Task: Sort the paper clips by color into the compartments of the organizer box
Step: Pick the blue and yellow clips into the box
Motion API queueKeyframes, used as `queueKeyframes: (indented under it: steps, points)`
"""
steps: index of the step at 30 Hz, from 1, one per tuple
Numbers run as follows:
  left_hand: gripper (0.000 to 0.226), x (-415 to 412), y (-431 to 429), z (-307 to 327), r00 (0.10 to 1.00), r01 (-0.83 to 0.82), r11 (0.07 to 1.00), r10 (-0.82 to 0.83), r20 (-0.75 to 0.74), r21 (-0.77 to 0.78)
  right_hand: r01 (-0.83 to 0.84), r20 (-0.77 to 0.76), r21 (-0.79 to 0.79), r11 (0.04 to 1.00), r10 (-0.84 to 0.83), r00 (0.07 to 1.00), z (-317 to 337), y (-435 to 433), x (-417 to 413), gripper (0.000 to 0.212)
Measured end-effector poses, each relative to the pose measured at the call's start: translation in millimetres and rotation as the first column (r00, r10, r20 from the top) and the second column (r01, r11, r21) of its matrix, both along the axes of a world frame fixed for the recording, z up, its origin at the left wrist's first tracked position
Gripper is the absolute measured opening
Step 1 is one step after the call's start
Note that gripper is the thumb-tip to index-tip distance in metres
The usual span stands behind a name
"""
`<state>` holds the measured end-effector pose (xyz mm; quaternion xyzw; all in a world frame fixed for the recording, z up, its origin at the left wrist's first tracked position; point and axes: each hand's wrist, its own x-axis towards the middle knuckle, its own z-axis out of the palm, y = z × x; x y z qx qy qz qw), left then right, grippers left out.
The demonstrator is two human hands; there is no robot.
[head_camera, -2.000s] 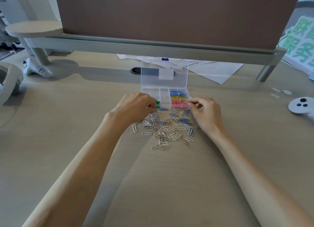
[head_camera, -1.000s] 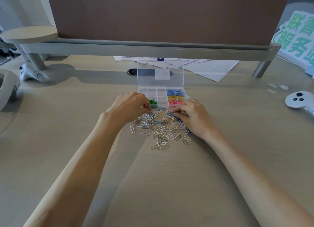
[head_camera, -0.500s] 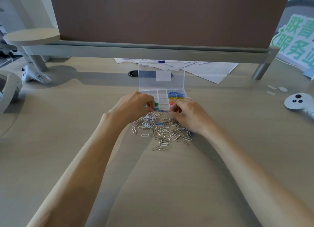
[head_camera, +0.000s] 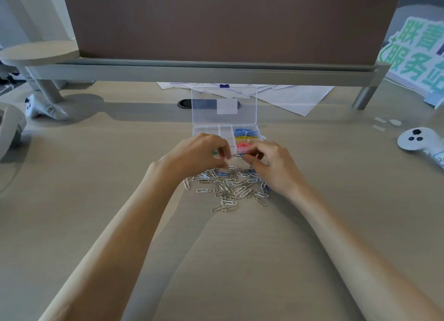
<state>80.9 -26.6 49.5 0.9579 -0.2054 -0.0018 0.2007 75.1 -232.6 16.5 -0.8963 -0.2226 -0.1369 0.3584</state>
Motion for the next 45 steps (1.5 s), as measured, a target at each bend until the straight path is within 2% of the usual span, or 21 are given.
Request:
queueKeyframes:
  steps: [4, 8, 13, 20, 25, 29, 38, 40, 42, 45]
  points:
    - [0.008, -1, 3, 1, 0.995, 0.024, 0.996, -0.015, -0.097, 0.087, 0.076, 0.018, 0.044, 0.996, -0.077, 0.997, -9, -9, -4, 0.006]
    - [0.004, -2, 1, 2, 0.994, 0.032, 0.983, -0.012, -0.113, 0.182, 0.086, 0.036, 0.071, 0.994, -0.089, 0.995, -11, -11, -7, 0.006]
    - [0.007, -2, 1, 1, 0.991, 0.032, 0.983, -0.008, -0.133, 0.183, 0.082, 0.027, 0.075, 0.994, -0.084, 0.996, -12, -10, -11, 0.005]
    - [0.002, -2, -6, 0, 0.992, 0.039, 0.999, -0.037, -0.124, 0.015, -0.056, -0.071, 0.131, 0.99, 0.066, 0.995, -12, -4, -17, 0.005]
    - [0.005, -4, -12, -2, 0.99, 0.048, 0.995, -0.059, -0.131, -0.084, -0.031, -0.094, 0.151, 0.988, 0.046, 0.995, -12, -5, -16, 0.003]
    - [0.009, -5, -22, -7, 0.997, 0.027, 0.989, -0.038, -0.073, -0.147, -0.043, -0.116, 0.129, 0.991, 0.059, 0.992, -13, -5, -16, 0.005]
    - [0.017, -6, -24, -5, 0.998, 0.048, 0.962, -0.06, -0.037, -0.27, -0.011, -0.048, 0.091, 0.996, 0.016, 0.999, -11, -7, -16, 0.006]
    - [0.02, -5, -22, -6, 0.999, 0.036, 0.971, -0.034, 0.011, -0.235, 0.005, -0.05, 0.088, 0.996, 0.0, 0.999, -11, -7, -16, 0.006]
    - [0.019, -4, -18, -7, 0.994, -0.04, 0.996, 0.047, 0.097, -0.076, 0.033, -0.047, 0.097, 0.995, -0.028, 0.999, -11, -8, -16, 0.006]
    - [0.016, -4, -12, -11, 0.97, -0.133, 0.98, 0.098, 0.22, 0.146, 0.06, -0.066, 0.107, 0.992, -0.053, 0.996, -10, -8, -15, 0.006]
